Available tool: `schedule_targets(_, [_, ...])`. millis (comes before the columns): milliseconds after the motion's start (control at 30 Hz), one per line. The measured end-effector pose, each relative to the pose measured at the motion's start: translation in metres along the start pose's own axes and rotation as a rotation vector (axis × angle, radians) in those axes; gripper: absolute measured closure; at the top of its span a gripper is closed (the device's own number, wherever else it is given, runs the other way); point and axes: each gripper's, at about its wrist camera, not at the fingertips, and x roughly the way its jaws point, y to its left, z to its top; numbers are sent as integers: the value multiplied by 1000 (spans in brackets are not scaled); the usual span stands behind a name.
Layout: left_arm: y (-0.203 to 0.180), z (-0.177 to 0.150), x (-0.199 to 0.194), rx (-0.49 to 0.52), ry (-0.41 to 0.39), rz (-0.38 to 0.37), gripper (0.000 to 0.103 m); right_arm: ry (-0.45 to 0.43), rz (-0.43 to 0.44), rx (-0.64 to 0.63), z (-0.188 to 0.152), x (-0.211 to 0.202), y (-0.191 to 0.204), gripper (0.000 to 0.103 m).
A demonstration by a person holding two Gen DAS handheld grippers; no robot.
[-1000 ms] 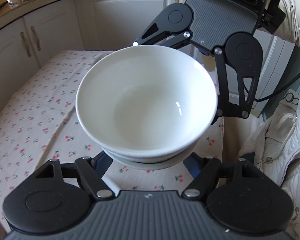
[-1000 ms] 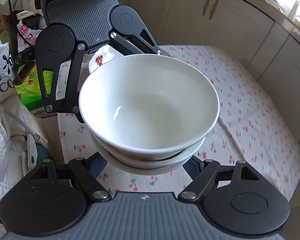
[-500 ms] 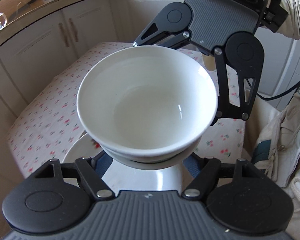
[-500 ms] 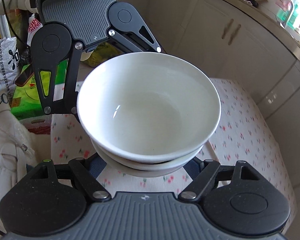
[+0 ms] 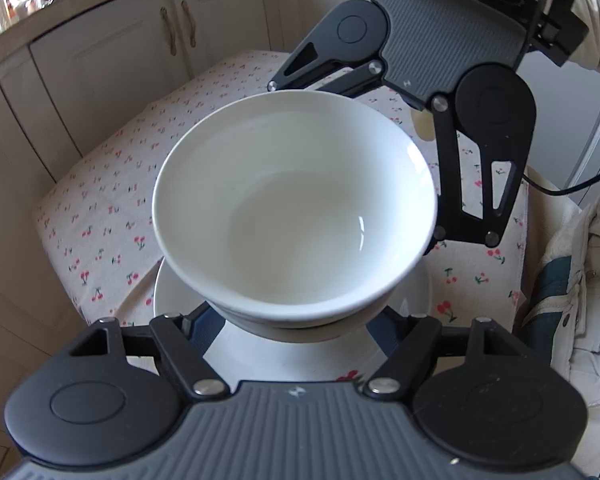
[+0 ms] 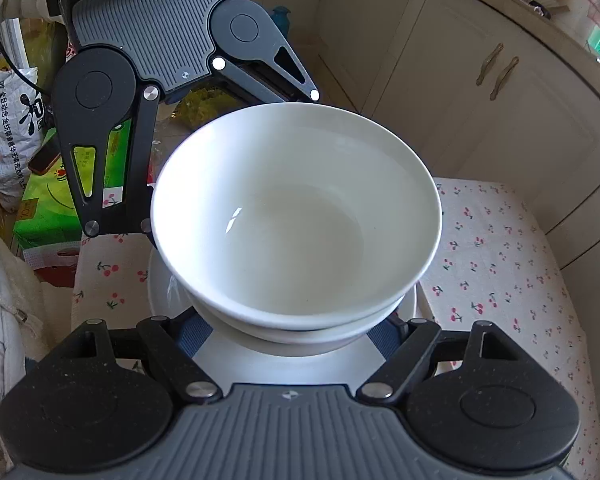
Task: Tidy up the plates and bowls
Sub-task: 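Lift the stacked bowls with both grippers and lower them onto the plate stack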
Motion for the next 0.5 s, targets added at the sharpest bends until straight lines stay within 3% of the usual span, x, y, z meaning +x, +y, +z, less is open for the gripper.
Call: schedule_targets(500, [12,-12,6,-51,-12,-30,27,16,34,57,0,18,-12,18])
